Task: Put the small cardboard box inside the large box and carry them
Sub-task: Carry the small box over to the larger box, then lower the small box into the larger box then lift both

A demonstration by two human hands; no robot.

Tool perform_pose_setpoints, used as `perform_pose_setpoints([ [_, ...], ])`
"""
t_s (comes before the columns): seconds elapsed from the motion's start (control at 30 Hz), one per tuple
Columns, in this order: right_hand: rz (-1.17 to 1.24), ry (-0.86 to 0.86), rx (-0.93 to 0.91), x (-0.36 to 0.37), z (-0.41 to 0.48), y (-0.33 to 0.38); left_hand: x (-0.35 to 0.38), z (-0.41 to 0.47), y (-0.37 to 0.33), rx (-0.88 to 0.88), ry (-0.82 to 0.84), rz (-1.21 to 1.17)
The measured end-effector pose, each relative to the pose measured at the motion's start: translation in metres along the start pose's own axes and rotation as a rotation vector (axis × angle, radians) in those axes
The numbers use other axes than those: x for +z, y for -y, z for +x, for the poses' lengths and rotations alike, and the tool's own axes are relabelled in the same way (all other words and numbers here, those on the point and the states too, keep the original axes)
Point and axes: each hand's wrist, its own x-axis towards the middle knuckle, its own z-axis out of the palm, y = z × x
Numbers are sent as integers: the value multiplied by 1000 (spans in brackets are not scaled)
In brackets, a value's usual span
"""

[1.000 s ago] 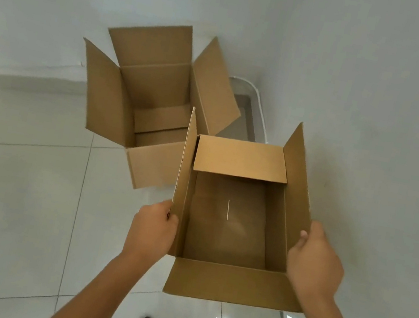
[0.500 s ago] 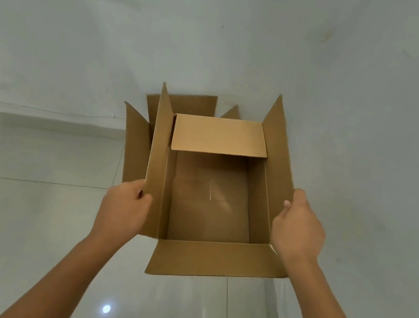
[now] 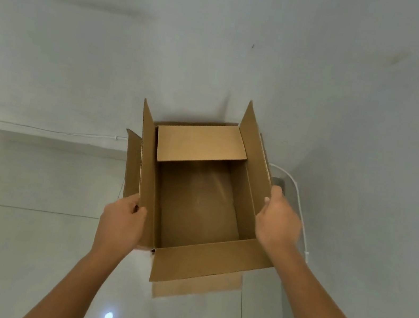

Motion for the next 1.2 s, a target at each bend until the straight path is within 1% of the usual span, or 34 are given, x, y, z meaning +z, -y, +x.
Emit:
perform_pose_setpoints([
  [0.07,-16,13,-4,19,25,1,17,23,1,-43,10,-7],
  [0.23,-24,61,11,78,70,0,60,74,17,-77,26,-11],
  [0.37,-27,108,37,130,82,-11,91,102,39,-113,74,60],
  [0.5,-52,168,56,181,89,-24,120,119,59,-172,118,54],
  [0.6,-66,194,63,213,96,-30,141,137,75,-166,131,75],
  [0.77,-52,278,111,252,101,-35,174,154,99,-142,165,183],
  [0.93,0,370,123,268,107,-42,188,159,118,-199,221,211],
  [1.03,80,414,154,261,108,-46,187,155,121,-168,202,208],
  [1.2,164,360,89,235,99,-54,174,143,117,-85,185,177],
])
